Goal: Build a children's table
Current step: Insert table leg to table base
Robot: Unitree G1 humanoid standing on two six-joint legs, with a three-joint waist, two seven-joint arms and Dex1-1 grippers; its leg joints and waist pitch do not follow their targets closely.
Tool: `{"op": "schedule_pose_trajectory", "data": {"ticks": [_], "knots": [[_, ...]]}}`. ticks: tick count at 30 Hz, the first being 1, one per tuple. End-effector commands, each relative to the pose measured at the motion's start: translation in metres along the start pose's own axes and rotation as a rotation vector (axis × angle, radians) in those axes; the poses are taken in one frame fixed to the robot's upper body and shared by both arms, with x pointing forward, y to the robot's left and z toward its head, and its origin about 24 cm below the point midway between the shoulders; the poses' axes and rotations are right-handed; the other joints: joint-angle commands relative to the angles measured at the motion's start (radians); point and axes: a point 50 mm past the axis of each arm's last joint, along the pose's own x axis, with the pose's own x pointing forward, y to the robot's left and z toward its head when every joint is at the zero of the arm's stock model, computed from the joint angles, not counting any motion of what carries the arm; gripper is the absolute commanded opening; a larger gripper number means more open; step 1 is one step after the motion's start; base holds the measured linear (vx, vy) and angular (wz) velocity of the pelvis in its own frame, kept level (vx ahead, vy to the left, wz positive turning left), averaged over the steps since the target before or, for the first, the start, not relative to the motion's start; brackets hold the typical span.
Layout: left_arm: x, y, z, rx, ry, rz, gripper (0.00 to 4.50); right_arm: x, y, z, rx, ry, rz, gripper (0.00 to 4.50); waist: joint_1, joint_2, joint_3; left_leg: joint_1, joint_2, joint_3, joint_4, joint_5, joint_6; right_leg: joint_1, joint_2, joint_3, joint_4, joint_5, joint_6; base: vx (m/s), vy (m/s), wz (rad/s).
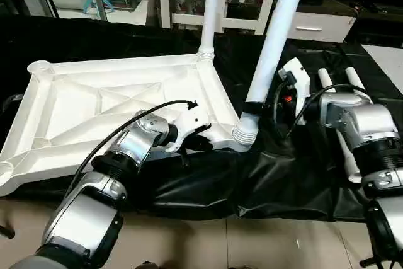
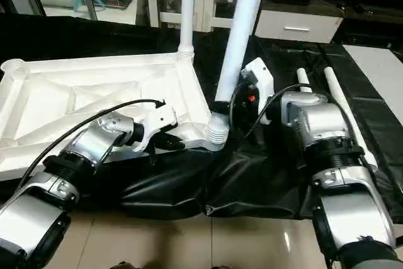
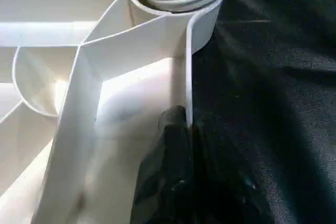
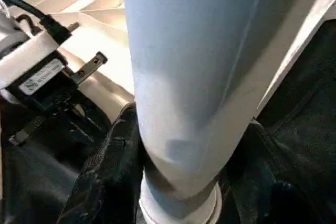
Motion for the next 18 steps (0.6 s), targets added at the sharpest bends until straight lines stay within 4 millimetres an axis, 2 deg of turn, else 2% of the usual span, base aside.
{"op": "schedule_pose_trajectory", "data": {"ticks": [1, 8, 12, 18], "knots": [[0.011, -0.014, -0.024, -0.064, 0.073, -0.058, 0.00, 0.000, -0.004, -0.010, 0.015, 0.043, -0.038, 1.78, -0.003, -0.022, -0.072, 0.003, 0.033, -0.008, -0.068, -0.125, 0.080, 0.067, -0.050, 0.047, -0.075, -0.300, -0.193, 0.000, 0.000, 0.00], [0.011, -0.015, -0.024, -0.067, 0.070, -0.056, 0.00, 0.004, -0.005, -0.018, 0.043, 0.040, -0.051, 1.78, -0.005, -0.020, -0.072, 0.005, 0.035, -0.009, -0.071, -0.148, 0.070, 0.065, -0.050, 0.047, -0.079, -0.313, -0.187, 0.000, 0.000, 0.00], [0.012, -0.015, -0.024, -0.067, 0.066, -0.051, 0.00, 0.005, -0.010, -0.028, 0.086, 0.018, -0.108, 1.78, -0.007, -0.025, -0.073, 0.006, 0.036, -0.010, -0.073, -0.165, 0.058, 0.065, -0.050, 0.047, -0.079, -0.314, -0.189, 0.000, 0.000, 0.00], [0.012, -0.014, -0.023, -0.074, 0.053, -0.040, 0.00, -0.001, -0.010, -0.048, 0.161, 0.011, -0.124, 1.78, -0.007, -0.026, -0.073, 0.007, 0.037, -0.011, -0.076, -0.182, 0.053, 0.064, -0.049, 0.046, -0.083, -0.335, -0.176, 0.000, 0.000, 0.00]]}}
